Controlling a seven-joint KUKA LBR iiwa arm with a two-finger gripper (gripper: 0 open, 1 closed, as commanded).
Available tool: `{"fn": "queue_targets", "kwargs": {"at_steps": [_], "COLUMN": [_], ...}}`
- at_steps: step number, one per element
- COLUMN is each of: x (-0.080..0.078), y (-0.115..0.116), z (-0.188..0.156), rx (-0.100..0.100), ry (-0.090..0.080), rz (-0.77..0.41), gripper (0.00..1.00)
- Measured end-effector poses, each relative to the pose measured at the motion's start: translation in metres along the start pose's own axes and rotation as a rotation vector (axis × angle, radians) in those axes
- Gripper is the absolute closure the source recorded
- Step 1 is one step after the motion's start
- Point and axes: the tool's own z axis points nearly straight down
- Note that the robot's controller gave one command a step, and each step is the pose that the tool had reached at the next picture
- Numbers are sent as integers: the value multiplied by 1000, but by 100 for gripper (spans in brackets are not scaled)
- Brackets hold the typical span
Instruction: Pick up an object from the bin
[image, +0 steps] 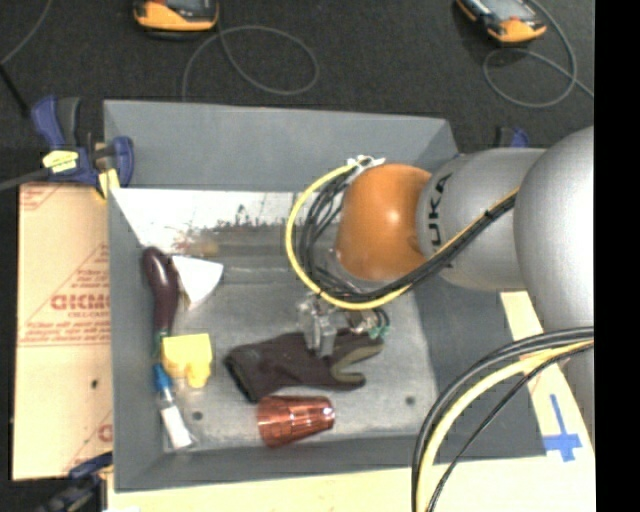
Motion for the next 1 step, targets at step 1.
{"fn": "queue_targets", "kwargs": {"at_steps": [1], "x": [-4], "y": [9], "z": [0], "rx": [-1], "ry": [-5], "rz": [-81], "gripper": [0]}}
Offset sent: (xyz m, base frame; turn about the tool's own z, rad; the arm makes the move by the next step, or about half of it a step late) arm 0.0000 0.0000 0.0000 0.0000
